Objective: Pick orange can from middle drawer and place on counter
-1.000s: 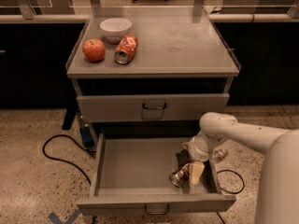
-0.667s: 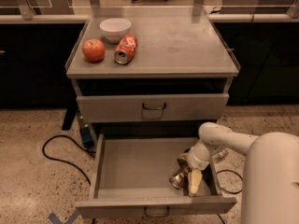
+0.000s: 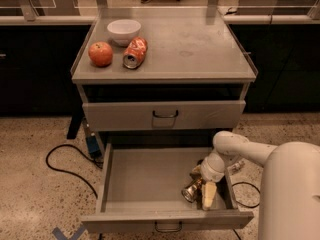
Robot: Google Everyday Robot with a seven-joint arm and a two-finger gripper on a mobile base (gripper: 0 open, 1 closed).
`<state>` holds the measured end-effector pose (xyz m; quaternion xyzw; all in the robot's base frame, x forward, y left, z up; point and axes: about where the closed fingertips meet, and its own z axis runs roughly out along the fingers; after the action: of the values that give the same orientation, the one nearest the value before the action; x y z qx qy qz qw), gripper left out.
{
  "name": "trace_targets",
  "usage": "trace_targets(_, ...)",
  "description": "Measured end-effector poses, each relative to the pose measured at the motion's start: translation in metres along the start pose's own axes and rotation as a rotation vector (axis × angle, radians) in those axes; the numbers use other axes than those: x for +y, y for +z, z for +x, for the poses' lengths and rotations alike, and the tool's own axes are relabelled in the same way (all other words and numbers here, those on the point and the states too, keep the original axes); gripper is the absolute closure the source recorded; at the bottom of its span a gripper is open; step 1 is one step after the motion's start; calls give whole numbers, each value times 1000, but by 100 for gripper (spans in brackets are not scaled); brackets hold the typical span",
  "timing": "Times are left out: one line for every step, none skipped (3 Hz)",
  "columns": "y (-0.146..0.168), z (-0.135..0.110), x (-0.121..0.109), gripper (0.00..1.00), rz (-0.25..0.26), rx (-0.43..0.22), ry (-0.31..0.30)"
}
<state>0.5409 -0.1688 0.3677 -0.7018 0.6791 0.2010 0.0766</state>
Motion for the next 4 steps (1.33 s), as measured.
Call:
trace_targets(0,0,0,42,0,0,0)
trace_targets(0,0,0,65,0,0,0)
trace_targets(0,0,0,88,0,0,0)
trace_targets(-4,-2,1,100,0,0,0)
